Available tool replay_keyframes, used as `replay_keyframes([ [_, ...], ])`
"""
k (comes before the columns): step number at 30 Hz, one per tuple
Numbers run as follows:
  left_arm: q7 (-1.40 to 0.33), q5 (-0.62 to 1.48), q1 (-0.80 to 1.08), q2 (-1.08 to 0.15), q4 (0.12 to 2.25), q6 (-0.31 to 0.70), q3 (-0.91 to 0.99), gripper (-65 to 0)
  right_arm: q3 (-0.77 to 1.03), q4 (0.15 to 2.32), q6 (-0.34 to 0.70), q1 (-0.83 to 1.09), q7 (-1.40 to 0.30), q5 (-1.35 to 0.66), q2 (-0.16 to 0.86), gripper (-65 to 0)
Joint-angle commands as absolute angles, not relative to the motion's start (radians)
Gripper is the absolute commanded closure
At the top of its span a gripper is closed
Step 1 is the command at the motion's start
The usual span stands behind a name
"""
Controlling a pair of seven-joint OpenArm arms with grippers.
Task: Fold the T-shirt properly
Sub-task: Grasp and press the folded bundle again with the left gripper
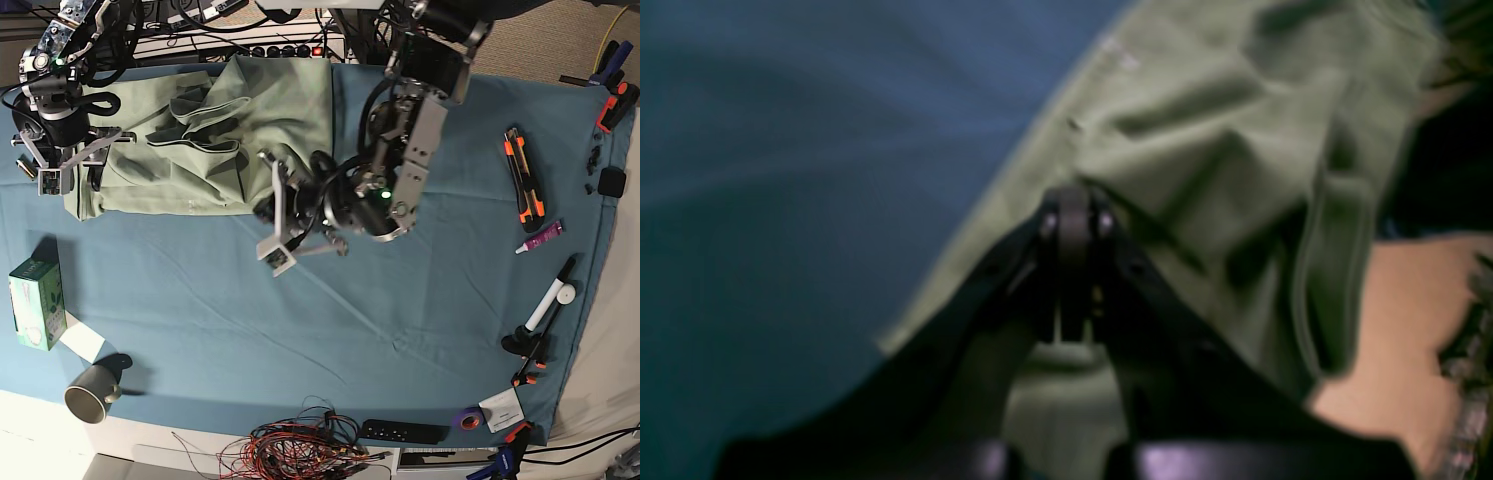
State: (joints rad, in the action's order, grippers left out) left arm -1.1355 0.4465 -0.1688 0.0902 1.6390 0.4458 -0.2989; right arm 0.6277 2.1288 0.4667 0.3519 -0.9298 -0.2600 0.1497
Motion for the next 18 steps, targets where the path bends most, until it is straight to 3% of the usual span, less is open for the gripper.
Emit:
replay_keyframes([
  [1, -1.14, 0.505, -0.173, 0.091, 1.654, 0.479, -0.299, 0.0, 0.634, 2.145, 0.46, 0.349, -0.9, -0.265, 0.164, -24.9],
  [6, -1.15, 0.666, -0.115, 0.094, 1.654, 0.584, -0.299, 0.0, 0.634, 2.145, 0.46, 0.349, -0.9, -0.265, 0.164, -24.9],
  [12, -1.005, 0.48, -0.065, 0.094, 1.611, 0.596, -0.299, 0.0, 0.634, 2.145, 0.46, 0.349, -0.9, -0.265, 0.164, -24.9],
  [18, -0.958, 0.423, -0.059, 0.094, 1.569, 0.572, -0.338, 0.0, 0.634, 2.145, 0.46, 0.349, -0.9, -0.265, 0.164, -24.9],
])
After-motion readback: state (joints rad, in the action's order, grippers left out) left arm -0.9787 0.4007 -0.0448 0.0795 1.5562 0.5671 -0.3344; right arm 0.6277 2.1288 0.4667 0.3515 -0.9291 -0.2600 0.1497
